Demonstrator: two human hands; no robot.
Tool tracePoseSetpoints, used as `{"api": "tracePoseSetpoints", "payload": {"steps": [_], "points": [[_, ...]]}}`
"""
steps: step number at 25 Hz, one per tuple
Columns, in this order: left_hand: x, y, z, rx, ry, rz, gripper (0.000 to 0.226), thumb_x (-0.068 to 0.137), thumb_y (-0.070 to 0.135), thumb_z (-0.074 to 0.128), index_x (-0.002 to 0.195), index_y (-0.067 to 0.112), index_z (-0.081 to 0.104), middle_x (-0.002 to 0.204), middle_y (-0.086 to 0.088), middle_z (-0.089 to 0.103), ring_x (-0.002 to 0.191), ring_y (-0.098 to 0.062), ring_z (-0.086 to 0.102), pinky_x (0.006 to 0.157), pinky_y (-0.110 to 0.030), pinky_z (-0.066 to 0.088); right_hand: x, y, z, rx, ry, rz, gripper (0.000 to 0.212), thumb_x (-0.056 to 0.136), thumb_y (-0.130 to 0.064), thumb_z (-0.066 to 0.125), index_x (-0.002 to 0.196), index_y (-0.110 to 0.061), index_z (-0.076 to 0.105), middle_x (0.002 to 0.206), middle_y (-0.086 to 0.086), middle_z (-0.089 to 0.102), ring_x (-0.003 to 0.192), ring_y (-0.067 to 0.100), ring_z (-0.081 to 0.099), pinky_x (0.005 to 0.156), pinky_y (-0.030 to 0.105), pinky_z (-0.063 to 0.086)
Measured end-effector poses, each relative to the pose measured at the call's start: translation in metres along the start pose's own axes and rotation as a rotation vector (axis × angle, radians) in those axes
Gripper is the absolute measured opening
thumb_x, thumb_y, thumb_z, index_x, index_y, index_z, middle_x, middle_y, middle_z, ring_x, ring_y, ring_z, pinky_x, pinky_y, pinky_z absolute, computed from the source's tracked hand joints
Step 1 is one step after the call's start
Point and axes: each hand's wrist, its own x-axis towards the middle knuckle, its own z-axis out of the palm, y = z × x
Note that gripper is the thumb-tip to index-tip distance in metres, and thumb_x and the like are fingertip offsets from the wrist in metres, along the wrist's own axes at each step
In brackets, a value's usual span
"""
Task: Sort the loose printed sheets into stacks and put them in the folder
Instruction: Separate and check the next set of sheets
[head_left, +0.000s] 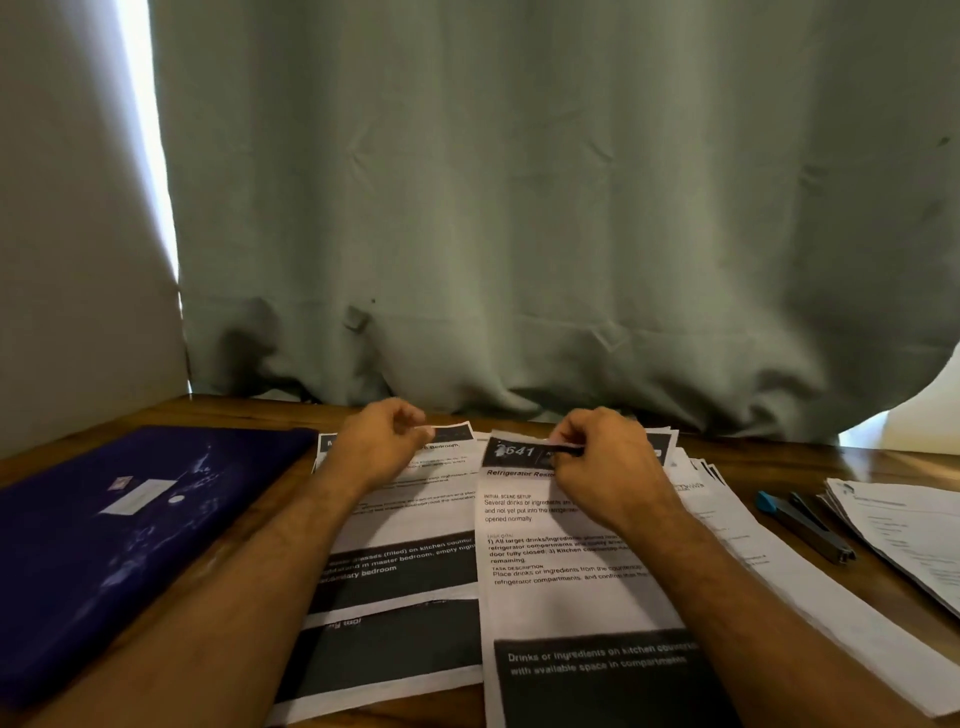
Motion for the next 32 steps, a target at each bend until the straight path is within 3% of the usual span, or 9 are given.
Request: {"api": "tracePoseSetpoints", "payload": {"steps": [3,7,11,17,25,29,32], "points": [[0.006,-0.028,-0.01,0.405,0.009,-0.072,0.065,0.081,0.047,0.079,0.136,0.024,0.054,0.136,-0.003,0.058,0.125,-0.023,0.053,0.106,-0.043,0.046,0.0,0.0,0.01,-0.045,-0.076,0.028,0.017,0.085,-0.01,0.069,0.08,-0.026,0.066,0.091,-0.005,0.067,0.086,0.009,0.062,0.085,0.03,0.057],[0.007,-0.054,-0.008,0.465,-0.07,-0.229,0.1,0.073,0.071,0.073,0.151,0.021,0.036,0.154,-0.014,0.041,0.141,-0.034,0.038,0.116,-0.049,0.035,-0.002,-0.003,0.019,-0.042,-0.143,0.06,0.019,0.086,-0.012,0.07,0.079,-0.027,0.063,0.097,-0.004,0.063,0.089,0.01,0.06,0.081,0.024,0.055],[0.009,-0.054,-0.009,0.389,-0.106,-0.249,0.098,0.075,0.071,0.071,0.151,0.021,0.035,0.151,-0.012,0.048,0.135,-0.033,0.049,0.112,-0.048,0.041,-0.006,-0.009,0.027,-0.041,-0.191,0.056,0.023,0.087,-0.013,0.071,0.077,-0.031,0.06,0.102,-0.005,0.061,0.09,0.01,0.058,0.08,0.023,0.053],[0.008,-0.052,-0.006,0.282,-0.058,-0.261,0.097,0.074,0.056,0.081,0.151,0.02,0.035,0.147,-0.013,0.051,0.131,-0.035,0.051,0.11,-0.05,0.042,-0.013,-0.018,0.042,-0.029,-0.173,0.01,0.017,0.09,-0.02,0.068,0.09,-0.034,0.06,0.118,-0.005,0.057,0.106,0.014,0.056,0.096,0.032,0.052],[0.004,-0.044,-0.004,0.197,0.062,-0.174,0.091,0.068,0.04,0.091,0.144,0.017,0.046,0.139,-0.012,0.059,0.126,-0.035,0.055,0.106,-0.049,0.043,-0.017,-0.018,0.049,-0.036,-0.177,-0.07,0.016,0.088,-0.018,0.068,0.094,-0.033,0.064,0.104,-0.009,0.05,0.098,0.012,0.053,0.085,0.023,0.049],[0.003,-0.036,-0.013,-0.168,0.182,-0.074,0.081,0.073,0.038,0.087,0.142,0.021,0.049,0.124,-0.002,0.064,0.101,-0.02,0.065,0.083,-0.038,0.053,-0.017,-0.015,0.046,-0.039,-0.198,-0.079,0.02,0.087,-0.017,0.069,0.088,-0.035,0.06,0.107,-0.01,0.053,0.101,0.011,0.053,0.09,0.026,0.051],[0.002,-0.036,-0.024,-0.464,0.211,-0.094,0.079,0.073,0.02,0.087,0.14,0.023,0.046,0.108,0.006,0.066,0.09,-0.016,0.068,0.069,-0.031,0.053,-0.017,-0.017,0.044,-0.022,-0.194,-0.056,0.018,0.088,-0.018,0.069,0.09,-0.034,0.061,0.114,-0.007,0.058,0.101,0.012,0.056,0.091,0.027,0.053]]}}
